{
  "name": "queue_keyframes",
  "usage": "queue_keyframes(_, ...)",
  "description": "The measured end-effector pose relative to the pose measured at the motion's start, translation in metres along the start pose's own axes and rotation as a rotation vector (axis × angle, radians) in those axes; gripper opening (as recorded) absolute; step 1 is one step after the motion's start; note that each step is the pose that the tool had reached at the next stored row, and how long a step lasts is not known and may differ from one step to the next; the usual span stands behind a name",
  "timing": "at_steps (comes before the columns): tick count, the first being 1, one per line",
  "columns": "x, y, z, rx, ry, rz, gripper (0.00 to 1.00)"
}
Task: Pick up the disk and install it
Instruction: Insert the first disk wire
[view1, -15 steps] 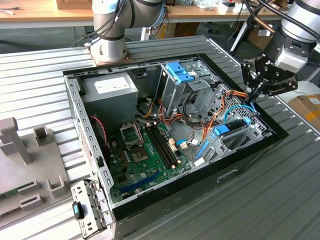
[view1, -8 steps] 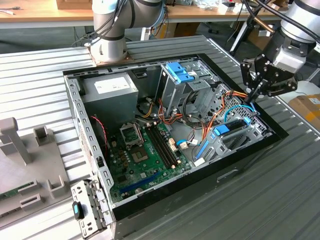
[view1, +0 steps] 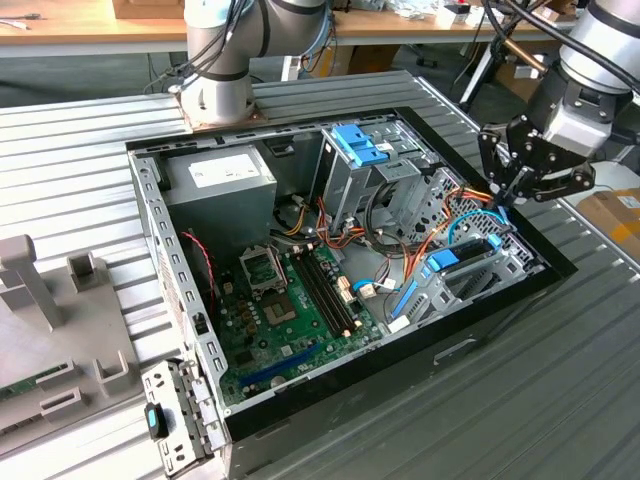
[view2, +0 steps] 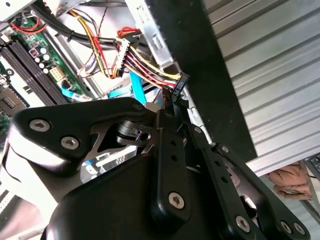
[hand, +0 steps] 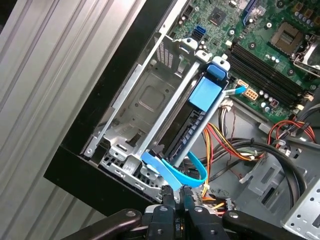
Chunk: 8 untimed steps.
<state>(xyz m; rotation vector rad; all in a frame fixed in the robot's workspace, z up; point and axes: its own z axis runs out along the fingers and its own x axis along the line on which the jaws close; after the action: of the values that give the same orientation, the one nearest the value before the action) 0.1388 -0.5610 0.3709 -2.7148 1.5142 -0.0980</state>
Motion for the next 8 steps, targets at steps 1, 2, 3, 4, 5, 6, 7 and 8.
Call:
queue_keyframes(1,-0.0012,0.0022,-0.0002,0.002,0.0013,0.0,0.17)
queue_keyframes(2,-0.0031,0.0059,-0.0005,0.0056,0.0034,0.0,0.17)
queue_keyframes(3,-0.0057,0.011,-0.0008,0.0103,0.0074,0.0,0.17)
queue_keyframes(4,-0.0077,0.0149,-0.0009,0.0125,0.0154,0.0,0.17)
queue_keyframes(5,-0.008,0.0159,-0.0008,0.0125,0.0179,-0.001,0.17)
queue_keyframes(6,-0.0082,0.0168,-0.0006,0.0122,0.0206,-0.001,0.17)
queue_keyframes(7,-0.0086,0.0177,-0.0004,0.0108,0.0263,0.0,0.17)
queue_keyframes(8,-0.0089,0.0182,-0.0001,0.0097,0.031,0.001,0.17)
